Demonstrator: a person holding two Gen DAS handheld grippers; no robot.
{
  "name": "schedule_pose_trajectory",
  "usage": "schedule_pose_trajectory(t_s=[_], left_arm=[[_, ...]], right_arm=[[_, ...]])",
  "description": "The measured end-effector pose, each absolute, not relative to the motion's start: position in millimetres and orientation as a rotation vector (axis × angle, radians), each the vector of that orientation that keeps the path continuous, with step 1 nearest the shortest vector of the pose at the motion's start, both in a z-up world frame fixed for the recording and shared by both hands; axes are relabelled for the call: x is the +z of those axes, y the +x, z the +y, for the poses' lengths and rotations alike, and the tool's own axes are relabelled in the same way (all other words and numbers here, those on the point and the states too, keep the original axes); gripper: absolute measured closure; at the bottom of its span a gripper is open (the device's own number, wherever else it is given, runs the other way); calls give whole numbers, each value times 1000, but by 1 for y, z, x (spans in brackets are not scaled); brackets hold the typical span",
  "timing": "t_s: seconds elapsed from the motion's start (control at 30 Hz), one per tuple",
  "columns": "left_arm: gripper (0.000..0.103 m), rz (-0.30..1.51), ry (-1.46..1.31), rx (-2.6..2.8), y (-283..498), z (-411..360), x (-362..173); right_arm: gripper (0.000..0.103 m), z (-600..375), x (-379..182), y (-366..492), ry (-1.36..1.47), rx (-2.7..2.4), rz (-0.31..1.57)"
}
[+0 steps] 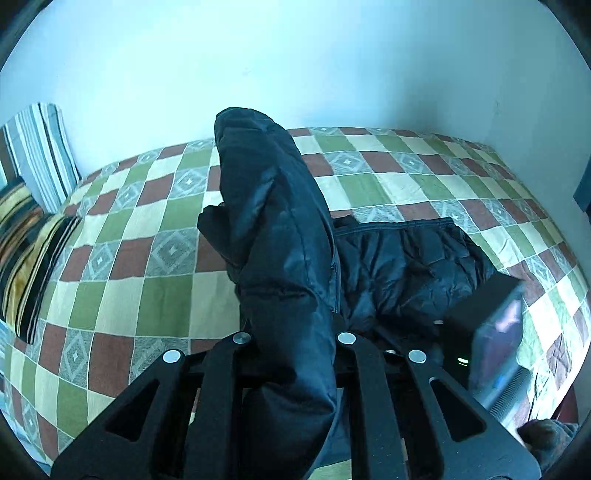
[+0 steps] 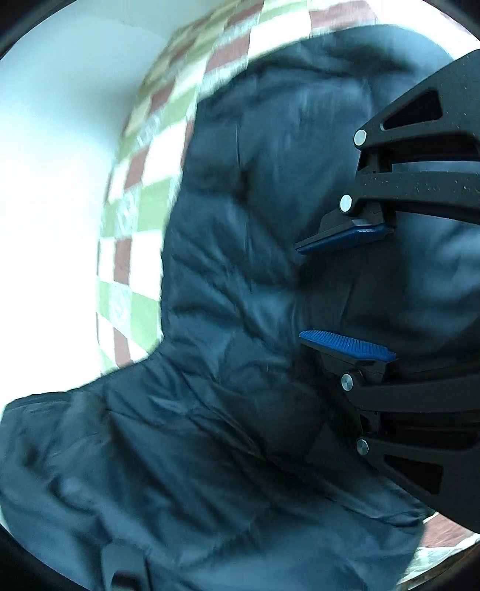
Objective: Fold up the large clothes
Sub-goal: 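Lift and fold the held side over the jacket with the left gripper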
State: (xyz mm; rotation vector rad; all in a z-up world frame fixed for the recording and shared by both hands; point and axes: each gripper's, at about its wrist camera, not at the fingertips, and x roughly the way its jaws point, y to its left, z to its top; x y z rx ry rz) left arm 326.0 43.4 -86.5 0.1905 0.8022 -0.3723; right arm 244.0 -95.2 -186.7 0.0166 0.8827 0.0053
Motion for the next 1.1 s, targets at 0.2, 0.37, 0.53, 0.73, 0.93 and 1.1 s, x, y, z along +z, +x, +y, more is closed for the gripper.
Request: schedule_pose_trajectory(t_s=[0.2, 0.37, 0.53, 0.73, 0.93, 1.1], left_arm=[[90, 781, 234, -390, 312, 1, -85], [90, 773, 276, -411, 300, -36, -93], [90, 773, 316, -427, 286, -70, -104], [90, 778, 359, -438, 271, -114, -122], [90, 798, 385, -458, 257, -154, -146], [90, 805, 408, -461, 245, -182, -167]], right_arm=[[60, -150, -170, 210, 10, -95, 849], [59, -197, -169, 185, 11, -188, 862], [59, -236, -170, 159, 32, -240, 866], [59, -278, -173, 137, 88, -292, 867], [59, -302, -180, 125, 104, -324, 882], [59, -321, -192, 115, 120, -351, 907]])
